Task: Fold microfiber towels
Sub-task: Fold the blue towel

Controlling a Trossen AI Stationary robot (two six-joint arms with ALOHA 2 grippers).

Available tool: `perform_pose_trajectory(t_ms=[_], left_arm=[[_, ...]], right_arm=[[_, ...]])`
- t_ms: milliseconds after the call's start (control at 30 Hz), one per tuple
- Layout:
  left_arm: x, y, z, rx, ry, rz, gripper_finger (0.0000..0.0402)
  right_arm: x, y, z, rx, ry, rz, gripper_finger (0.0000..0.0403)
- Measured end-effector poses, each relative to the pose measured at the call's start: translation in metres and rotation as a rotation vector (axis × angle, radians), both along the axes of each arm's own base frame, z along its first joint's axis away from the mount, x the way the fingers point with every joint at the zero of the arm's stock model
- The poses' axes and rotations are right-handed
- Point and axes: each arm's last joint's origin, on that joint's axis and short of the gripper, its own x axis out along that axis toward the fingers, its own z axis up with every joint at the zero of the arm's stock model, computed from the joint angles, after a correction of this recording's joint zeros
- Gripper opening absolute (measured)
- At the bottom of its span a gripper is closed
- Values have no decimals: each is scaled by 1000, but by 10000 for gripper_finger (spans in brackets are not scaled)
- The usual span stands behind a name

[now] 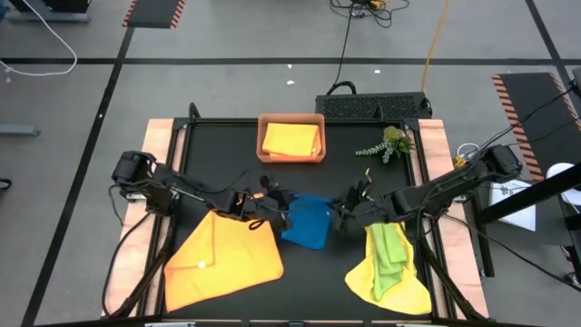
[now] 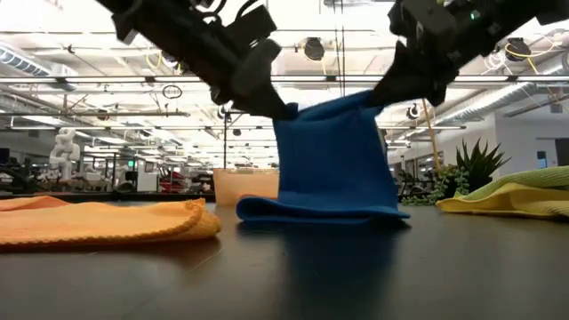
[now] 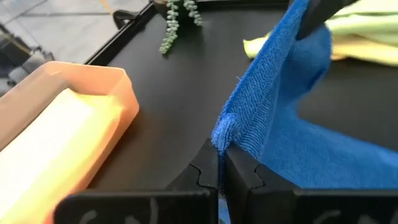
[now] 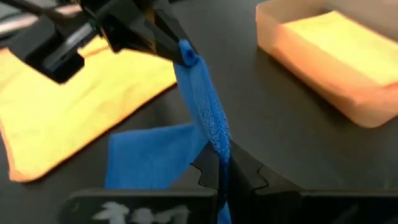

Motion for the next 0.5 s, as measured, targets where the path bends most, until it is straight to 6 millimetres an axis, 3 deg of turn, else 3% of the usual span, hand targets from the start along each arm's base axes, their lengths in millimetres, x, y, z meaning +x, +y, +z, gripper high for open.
perform_pose_trajectory(t_ms=[233,500], left_arm=[[-9,-3,-14,31,14,-41,7],[-14,-24,-16,66,52,-162,7]], right_arm=[[9,13,-27,60,-5,76,0],[13,34,-41,103,-3,182,0]])
